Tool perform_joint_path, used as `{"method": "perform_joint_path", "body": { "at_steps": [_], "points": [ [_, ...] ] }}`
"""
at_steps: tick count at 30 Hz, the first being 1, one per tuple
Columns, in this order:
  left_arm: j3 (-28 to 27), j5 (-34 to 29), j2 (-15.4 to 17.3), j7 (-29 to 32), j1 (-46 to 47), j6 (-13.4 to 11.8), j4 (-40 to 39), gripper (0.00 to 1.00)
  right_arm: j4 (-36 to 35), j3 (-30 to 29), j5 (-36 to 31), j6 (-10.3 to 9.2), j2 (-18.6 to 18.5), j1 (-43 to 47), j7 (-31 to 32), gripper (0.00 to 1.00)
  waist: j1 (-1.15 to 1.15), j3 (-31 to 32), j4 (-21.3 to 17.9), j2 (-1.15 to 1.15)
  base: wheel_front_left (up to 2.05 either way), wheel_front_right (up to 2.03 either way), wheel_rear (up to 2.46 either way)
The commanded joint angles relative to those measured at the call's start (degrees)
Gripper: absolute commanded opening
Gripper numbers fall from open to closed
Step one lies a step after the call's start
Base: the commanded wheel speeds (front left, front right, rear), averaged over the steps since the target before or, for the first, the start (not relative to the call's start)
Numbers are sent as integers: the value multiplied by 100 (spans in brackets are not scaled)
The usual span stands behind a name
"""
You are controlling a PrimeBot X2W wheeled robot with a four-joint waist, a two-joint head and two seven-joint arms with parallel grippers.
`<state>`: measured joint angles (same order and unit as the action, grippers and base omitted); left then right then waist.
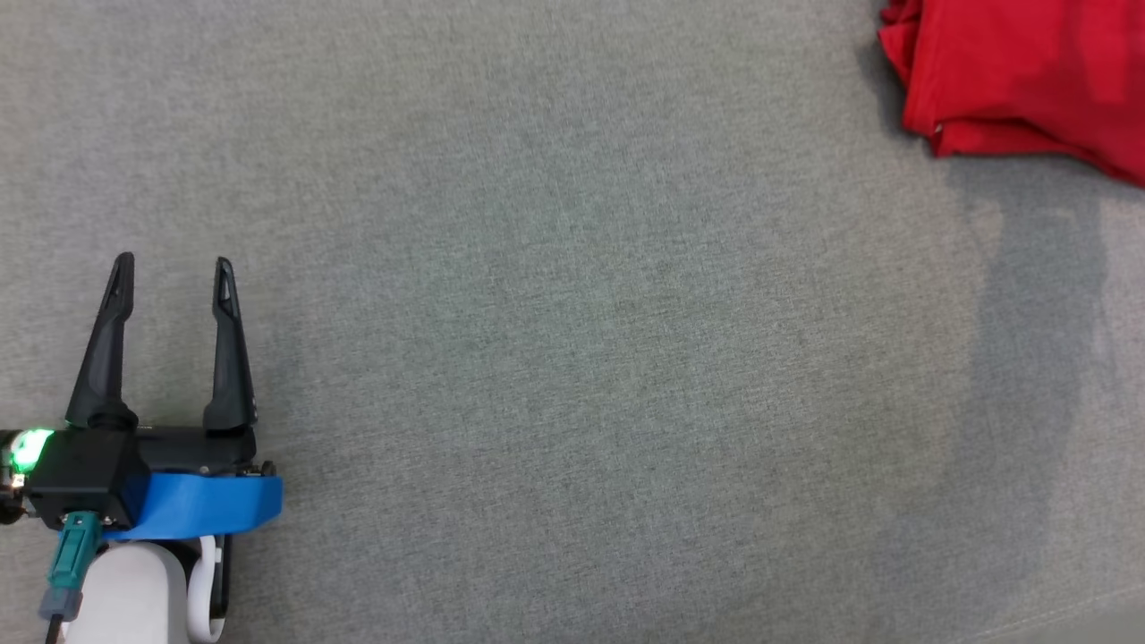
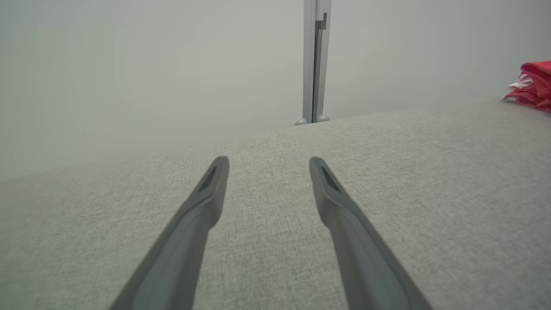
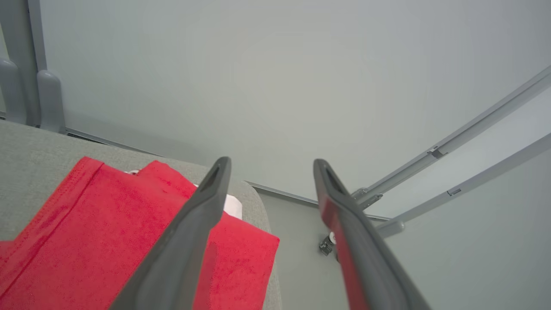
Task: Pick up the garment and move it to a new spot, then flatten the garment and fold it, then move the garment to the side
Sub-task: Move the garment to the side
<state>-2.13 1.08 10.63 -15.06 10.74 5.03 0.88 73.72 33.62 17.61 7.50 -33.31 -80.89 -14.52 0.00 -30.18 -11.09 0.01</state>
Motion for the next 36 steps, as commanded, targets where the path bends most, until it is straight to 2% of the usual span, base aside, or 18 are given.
{"method": "perform_joint_path", "body": {
  "at_steps": [1, 4, 9, 17, 21, 22, 36],
  "points": [
    [-9, 44, -41, -13, -46, -46, 61, 100, -164, -315, 116, -1, 214, 136, -63, 100, 0, 170, -20, -1, 0, 0, 0],
    [-51, 107, -104, -13, -140, -82, 175, 100, -987, -881, 124, -1, 404, 628, -67, 100, 0, 418, -15, -1, 0, 0, 0],
    [-171, 208, -225, -12, -367, -135, 323, 100, -2413, -1744, -67, -1, 918, 1835, -68, 100, 0, 886, 55, -1, 0, 0, 0],
    [-299, 288, -351, -13, -708, -154, 531, 100, -3946, -2358, -336, 0, 1696, 3708, -67, 100, 0, 1554, 328, -1, 0, 0, 0],
    [-304, 282, -418, -12, -821, -145, 599, 100, -4268, -2508, -327, 0, 1880, 4312, -68, 100, 0, 1761, 470, -1, 0, 0, 0],
    [-314, 292, -439, -13, -880, -133, 650, 100, -4428, -2567, -328, 0, 1988, 4693, -69, 100, 0, 1881, 553, -1, 0, 0, 0],
    [-278, 307, -571, -13, -1168, -41, 1093, 100, -5108, -3223, -547, 0, 2600, 6743, -68, 100, 0, 2445, 914, -1, 0, 0, 0]
  ]
}}
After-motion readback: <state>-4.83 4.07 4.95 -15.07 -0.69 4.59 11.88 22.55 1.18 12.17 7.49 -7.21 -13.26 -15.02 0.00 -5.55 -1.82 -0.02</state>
